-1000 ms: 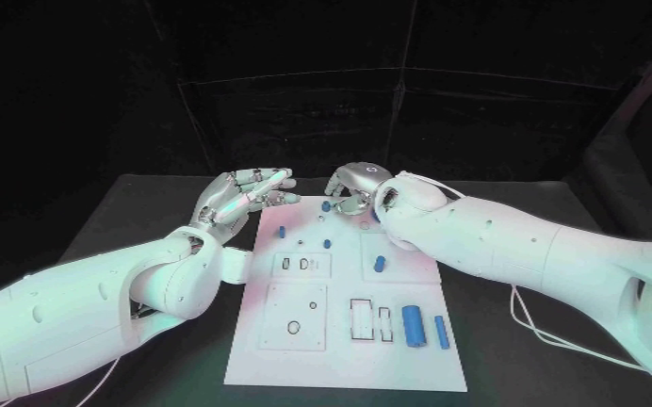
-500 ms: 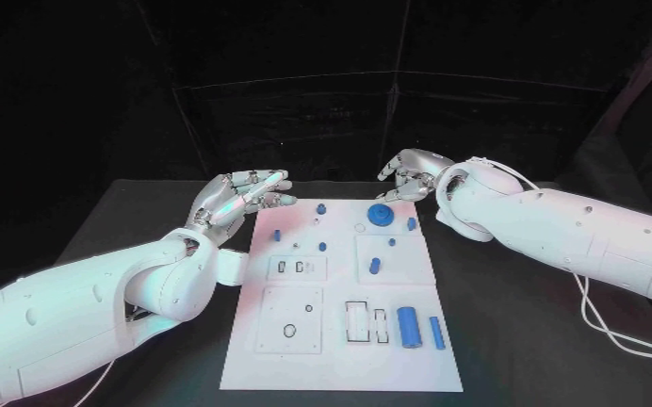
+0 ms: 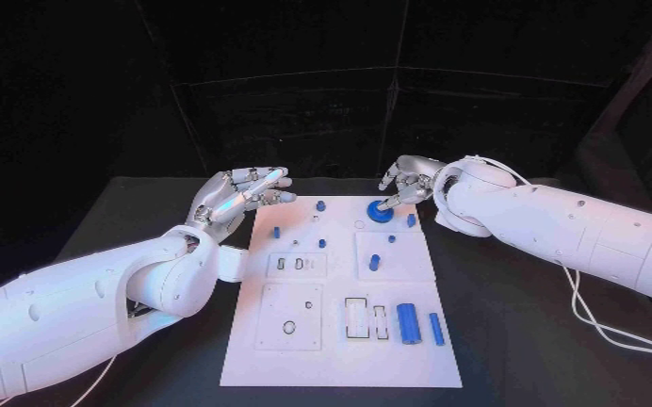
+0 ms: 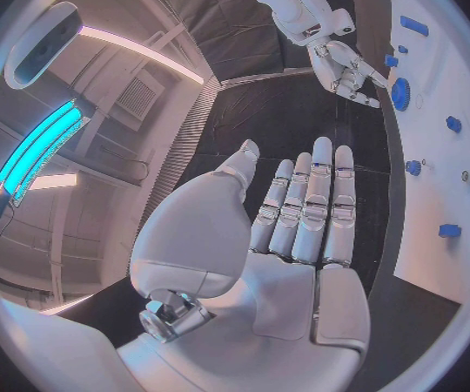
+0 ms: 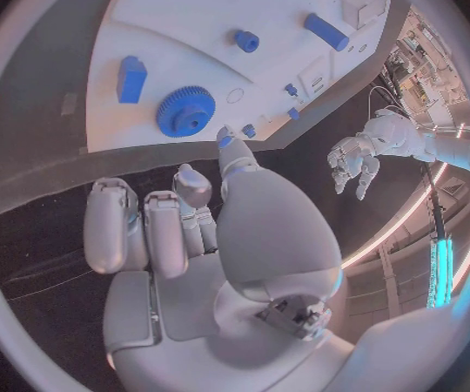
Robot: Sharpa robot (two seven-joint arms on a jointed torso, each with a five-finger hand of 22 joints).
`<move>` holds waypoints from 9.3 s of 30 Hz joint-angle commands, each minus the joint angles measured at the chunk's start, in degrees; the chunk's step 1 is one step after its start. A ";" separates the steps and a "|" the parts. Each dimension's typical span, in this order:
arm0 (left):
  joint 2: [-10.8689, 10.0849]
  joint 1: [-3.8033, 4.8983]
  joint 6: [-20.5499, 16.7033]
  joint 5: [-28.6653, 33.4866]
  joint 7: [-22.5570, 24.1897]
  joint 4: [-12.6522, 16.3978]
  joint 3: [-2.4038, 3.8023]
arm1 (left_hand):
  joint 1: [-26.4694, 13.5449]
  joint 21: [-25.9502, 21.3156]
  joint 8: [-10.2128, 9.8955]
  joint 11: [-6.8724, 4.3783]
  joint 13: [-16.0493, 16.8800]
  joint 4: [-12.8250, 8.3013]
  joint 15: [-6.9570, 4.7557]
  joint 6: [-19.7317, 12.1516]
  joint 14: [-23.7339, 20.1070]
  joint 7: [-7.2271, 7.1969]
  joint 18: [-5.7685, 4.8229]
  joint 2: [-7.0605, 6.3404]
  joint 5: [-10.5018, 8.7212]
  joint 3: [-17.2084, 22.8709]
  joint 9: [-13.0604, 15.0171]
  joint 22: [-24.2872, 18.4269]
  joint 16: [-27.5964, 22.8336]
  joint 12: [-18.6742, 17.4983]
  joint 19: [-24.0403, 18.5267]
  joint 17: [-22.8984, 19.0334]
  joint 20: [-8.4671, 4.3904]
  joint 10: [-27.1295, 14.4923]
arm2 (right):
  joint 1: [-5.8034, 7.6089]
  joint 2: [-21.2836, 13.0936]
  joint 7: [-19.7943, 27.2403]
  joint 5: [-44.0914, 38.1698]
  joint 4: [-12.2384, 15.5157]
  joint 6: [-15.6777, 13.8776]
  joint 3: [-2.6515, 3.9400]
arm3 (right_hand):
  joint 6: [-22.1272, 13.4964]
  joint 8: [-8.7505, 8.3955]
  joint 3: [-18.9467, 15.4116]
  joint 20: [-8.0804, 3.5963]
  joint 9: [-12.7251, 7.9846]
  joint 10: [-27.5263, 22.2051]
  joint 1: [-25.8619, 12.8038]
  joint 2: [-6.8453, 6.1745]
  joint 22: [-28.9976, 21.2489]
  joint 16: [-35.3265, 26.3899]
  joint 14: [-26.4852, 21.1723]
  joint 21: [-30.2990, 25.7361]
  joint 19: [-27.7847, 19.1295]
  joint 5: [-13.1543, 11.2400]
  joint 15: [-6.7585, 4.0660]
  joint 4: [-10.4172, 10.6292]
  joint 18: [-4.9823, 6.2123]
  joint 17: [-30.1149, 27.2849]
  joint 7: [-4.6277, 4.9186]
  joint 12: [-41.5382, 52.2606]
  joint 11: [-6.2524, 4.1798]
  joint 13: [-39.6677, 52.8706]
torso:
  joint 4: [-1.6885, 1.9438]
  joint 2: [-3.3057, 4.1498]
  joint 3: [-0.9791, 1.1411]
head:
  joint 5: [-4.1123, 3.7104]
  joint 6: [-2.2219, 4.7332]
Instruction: Assemble the parts on the task board
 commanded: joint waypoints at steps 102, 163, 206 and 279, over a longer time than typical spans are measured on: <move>0.75 0.08 1.34 -0.01 0.05 -1.04 0.06 | 0.06 -0.27 -0.28 0.17 -0.07 -0.38 0.35 0.07 0.10 0.42 0.89 0.78 0.26 0.21 -0.06 -0.18 -0.49 -0.33 0.48 0.15 -0.01 -0.03 | -4.70 16.25 -4.76 -15.64 -2.62 -8.45 -0.18 | 2.93 -2.10 14.19 -0.44 -0.58 7.44 -1.28 0.61 8.24 2.58 4.27 3.63 5.73 -4.51 0.43 -5.46 -2.81 6.24 -0.02 12.67 0.00 16.44 | -0.04 0.05 -0.02 | 0.98 -1.39; 0.05 0.06 1.49 -0.01 -0.05 -1.49 0.05 | 0.10 -0.38 -0.41 0.17 -0.06 -0.50 0.34 0.08 0.19 0.41 0.89 0.86 0.26 0.21 -0.06 -0.32 -0.69 -0.53 0.57 0.22 -0.01 0.01 | -4.77 -11.13 17.63 11.80 6.69 -11.19 -0.28 | 4.83 -2.48 -0.62 0.02 -0.16 7.01 5.44 1.54 7.53 2.68 4.26 3.06 4.95 0.71 0.51 0.00 -2.56 6.88 -0.36 12.03 -0.16 16.55 | -1.56 -0.24 0.59 | -0.22 -0.73; 1.16 -0.18 1.88 -0.01 -0.23 -3.78 0.02 | 0.13 -0.40 -0.42 0.15 -0.05 -0.54 0.34 0.12 0.21 0.38 0.90 0.88 0.26 0.22 -0.05 -0.35 -0.74 -0.55 0.59 0.24 -0.01 0.06 | -8.89 -6.85 20.18 12.61 -2.25 -9.84 -0.27 | 6.46 -2.20 2.32 -0.08 -0.18 7.89 7.29 5.47 7.93 2.83 4.40 3.17 5.26 -2.07 0.43 -1.63 -2.65 7.40 -0.31 12.99 -0.21 17.61 | -1.35 -0.27 0.38 | -0.64 -1.68; 2.16 -0.05 2.02 0.60 -0.54 -6.44 0.02 | 0.54 -0.55 -0.56 0.08 -0.03 -0.85 0.30 0.24 0.34 0.28 0.90 1.39 0.26 0.54 -0.04 -0.55 -1.02 -0.77 0.73 0.35 -0.03 0.24 | -7.76 5.04 -5.22 -2.45 14.69 -14.66 -0.39 | 14.36 -0.69 10.26 -1.70 0.10 9.64 5.45 7.23 9.30 3.16 4.63 3.72 6.29 -2.79 -1.34 -4.79 -2.95 8.34 -2.73 14.74 -2.30 19.57 | -0.78 -1.84 -0.73 | 2.97 -4.22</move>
